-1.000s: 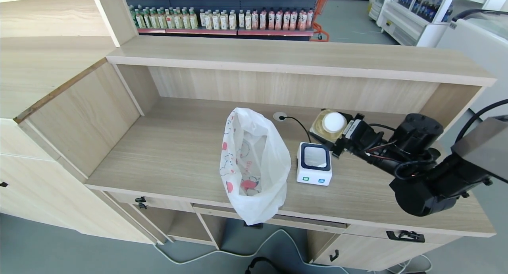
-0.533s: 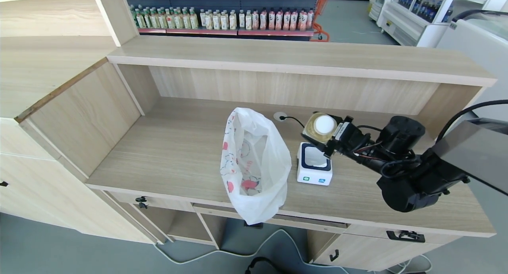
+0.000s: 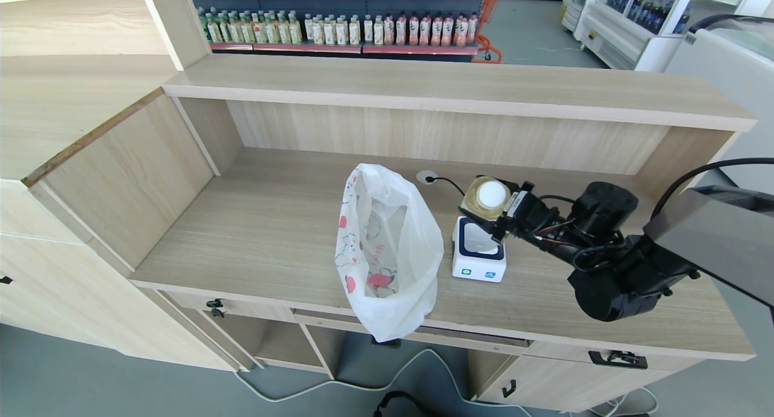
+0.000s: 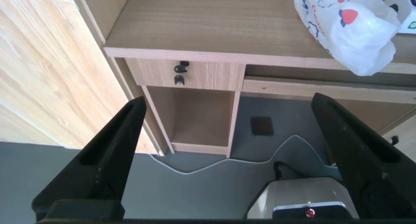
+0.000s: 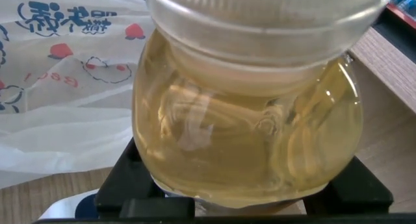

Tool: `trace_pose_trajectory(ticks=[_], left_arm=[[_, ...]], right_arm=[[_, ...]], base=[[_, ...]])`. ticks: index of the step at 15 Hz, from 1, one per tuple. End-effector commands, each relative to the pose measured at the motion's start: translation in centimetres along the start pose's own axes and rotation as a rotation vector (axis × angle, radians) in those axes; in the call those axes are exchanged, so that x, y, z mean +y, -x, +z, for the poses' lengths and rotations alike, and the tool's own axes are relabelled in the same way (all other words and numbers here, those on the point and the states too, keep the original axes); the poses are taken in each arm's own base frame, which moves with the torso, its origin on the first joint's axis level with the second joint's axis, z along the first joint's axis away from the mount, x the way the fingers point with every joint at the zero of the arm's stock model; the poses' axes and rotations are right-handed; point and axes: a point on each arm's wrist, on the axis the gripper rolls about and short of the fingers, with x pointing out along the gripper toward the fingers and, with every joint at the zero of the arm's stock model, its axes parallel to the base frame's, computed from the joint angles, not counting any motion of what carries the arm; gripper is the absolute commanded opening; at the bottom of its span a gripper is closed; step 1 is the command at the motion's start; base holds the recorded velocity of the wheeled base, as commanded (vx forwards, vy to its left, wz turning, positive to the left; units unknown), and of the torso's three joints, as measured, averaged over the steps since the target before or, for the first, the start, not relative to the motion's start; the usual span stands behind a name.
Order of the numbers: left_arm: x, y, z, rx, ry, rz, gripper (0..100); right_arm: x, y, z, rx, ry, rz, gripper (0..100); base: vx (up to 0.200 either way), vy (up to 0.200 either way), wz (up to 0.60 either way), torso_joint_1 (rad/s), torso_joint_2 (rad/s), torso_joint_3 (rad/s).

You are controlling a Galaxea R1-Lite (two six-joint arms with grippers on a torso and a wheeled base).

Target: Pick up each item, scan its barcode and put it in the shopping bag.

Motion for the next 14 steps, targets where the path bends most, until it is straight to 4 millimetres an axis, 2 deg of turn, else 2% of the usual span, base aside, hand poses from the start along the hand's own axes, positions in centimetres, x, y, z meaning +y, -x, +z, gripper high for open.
trace_pose_trajectory(ticks=[1,10,14], left_arm=[[0.0,0.0,0.0,-0.001,0.0,0.0,100],[0.0,0.0,0.0,-0.001,0.0,0.0,100],[0.0,0.0,0.0,-0.001,-0.001,0.0,100]], right_arm=[[0.2,0.0,-0.2,0.002,-0.003,0.003,0],[1.0,0.3,-0.7,0.02,-0.011,0.014,0],[1.8,0.3,-1.5,0.023,-0.015,0.015,0]], base=[[0.0,0.0,0.0,0.0,0.0,0.0],[0.0,0.0,0.0,0.0,0.0,0.0],[0.0,0.0,0.0,0.0,0.0,0.0]])
